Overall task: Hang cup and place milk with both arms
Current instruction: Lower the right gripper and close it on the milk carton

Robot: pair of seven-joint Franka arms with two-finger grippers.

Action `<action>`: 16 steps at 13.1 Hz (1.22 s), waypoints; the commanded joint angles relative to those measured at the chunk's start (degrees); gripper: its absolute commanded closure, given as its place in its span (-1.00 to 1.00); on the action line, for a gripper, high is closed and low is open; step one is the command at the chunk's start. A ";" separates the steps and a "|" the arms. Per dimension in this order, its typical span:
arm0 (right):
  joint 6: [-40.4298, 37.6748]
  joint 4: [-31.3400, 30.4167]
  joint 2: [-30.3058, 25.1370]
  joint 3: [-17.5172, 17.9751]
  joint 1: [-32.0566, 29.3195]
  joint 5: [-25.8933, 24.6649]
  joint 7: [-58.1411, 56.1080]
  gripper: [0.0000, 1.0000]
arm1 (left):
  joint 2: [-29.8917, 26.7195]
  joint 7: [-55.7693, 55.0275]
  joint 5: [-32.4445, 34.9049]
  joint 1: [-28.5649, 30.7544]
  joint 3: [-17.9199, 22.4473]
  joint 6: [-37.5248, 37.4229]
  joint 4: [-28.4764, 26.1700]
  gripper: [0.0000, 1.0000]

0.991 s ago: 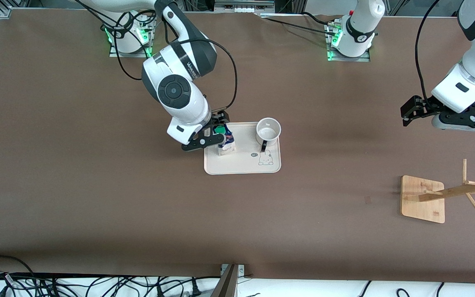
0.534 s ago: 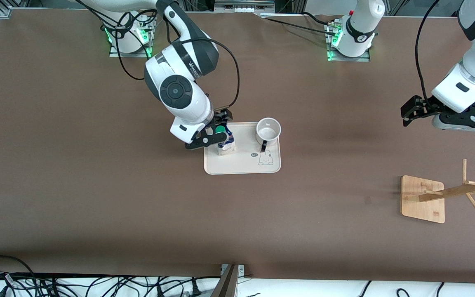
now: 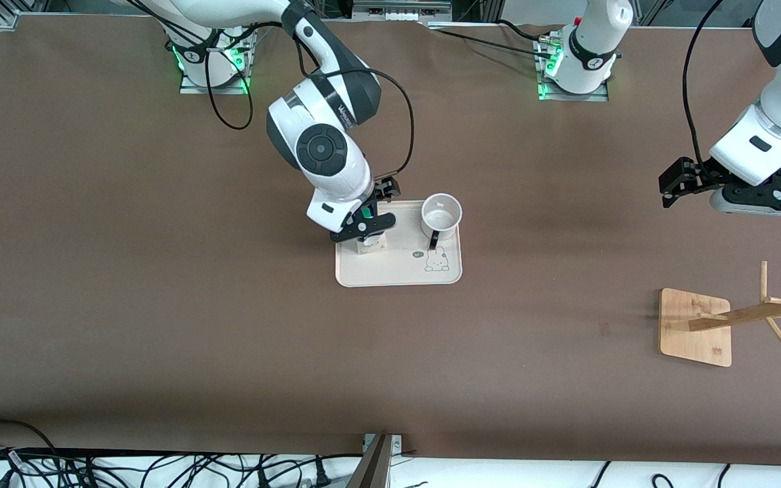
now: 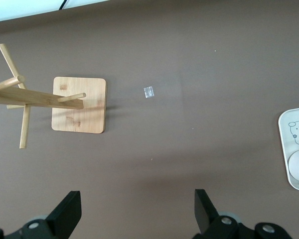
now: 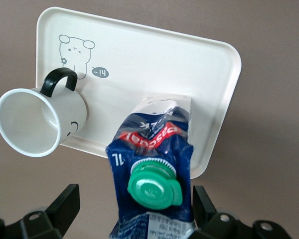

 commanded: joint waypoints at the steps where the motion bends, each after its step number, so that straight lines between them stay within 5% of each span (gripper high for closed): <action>1: 0.42 0.16 0.70 -0.67 -0.17 0.33 -1.52 -1.00 | 0.62 0.06 -0.84 -0.12 0.21 -1.25 1.63 -1.00; 8: 1.12 0.16 0.97 -0.93 -1.75 0.77 -4.51 -0.99 | 0.62 0.15 -0.84 -0.12 0.21 -1.25 1.63 -1.00; 9: 1.12 0.16 0.88 -0.93 -1.92 0.95 -5.38 -0.59 | 0.62 0.15 -0.84 -0.12 0.21 -1.25 1.63 -1.00; 12: 1.21 0.16 0.97 -0.93 -2.28 1.04 -6.44 -0.08 | 0.62 0.24 -0.84 -0.03 0.21 -1.43 1.63 -1.00; 16: 1.21 0.16 1.14 -0.93 -2.28 1.04 -6.45 0.00 | 0.62 0.24 -0.84 -0.03 0.21 -1.52 1.63 -1.00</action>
